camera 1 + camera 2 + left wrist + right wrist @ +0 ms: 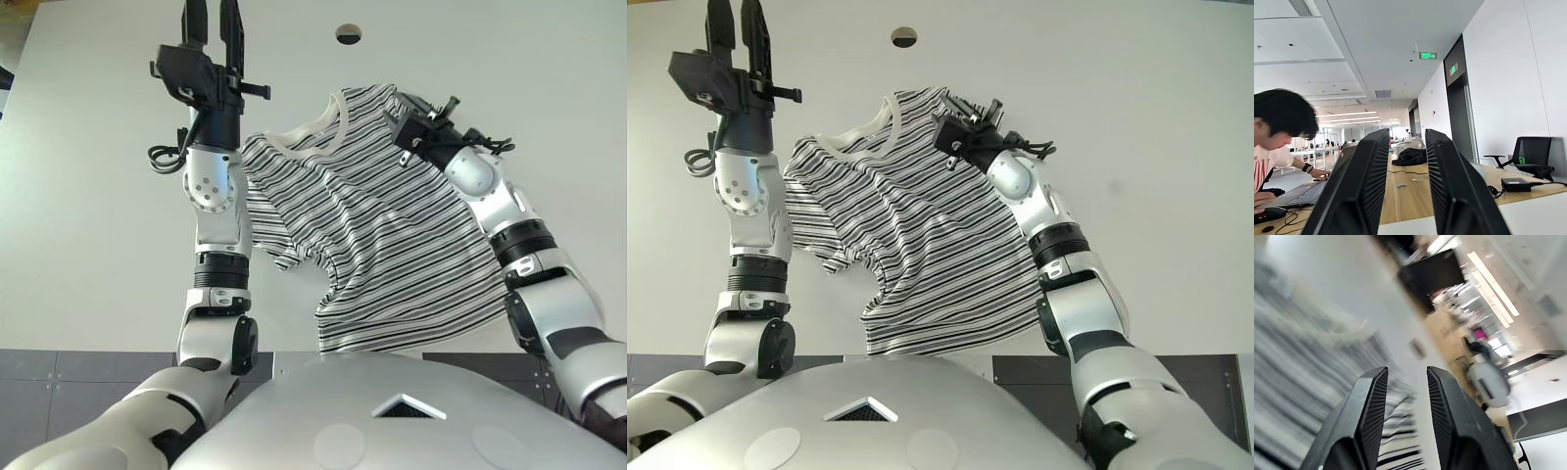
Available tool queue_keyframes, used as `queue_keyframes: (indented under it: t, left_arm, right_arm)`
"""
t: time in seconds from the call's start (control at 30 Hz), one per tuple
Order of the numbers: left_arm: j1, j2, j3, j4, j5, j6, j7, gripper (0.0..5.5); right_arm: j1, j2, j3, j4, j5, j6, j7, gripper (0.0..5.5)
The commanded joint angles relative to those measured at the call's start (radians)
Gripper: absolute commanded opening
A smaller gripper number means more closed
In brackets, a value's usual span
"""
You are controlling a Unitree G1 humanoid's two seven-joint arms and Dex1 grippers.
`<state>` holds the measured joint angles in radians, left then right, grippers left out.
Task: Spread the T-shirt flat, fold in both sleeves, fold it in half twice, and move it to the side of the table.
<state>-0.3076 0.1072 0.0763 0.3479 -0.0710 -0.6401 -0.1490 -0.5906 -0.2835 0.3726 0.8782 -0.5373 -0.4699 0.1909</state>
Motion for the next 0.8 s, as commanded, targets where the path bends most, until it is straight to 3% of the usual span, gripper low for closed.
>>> queue_keyframes:
  t: [0.03, 0.33, 0.6, 0.8]
  left_arm:
    - [0.0, 0.01, 0.0, 0.018, 0.019, -0.014, 0.003, 1.34]
    - [0.021, 0.027, -0.013, 0.001, 0.053, 0.016, -0.003, 1.34]
    - [0.106, 0.098, -0.073, -0.079, 0.046, 0.265, -0.125, 1.34]
    - [0.188, 0.119, -0.069, -0.165, -0.058, 0.572, -0.215, 1.34]
  right_arm:
    - [-0.097, -0.005, 0.092, 0.199, -0.115, 0.062, -0.064, 1.47]
    - [-0.127, -0.143, 0.08, 0.364, -0.099, 0.13, -0.114, 1.47]
    - [-0.121, -0.215, 0.028, 0.35, -0.048, 0.115, -0.149, 1.47]
    - [-0.127, -0.235, -0.068, 0.116, 0.017, -0.13, -0.367, 1.47]
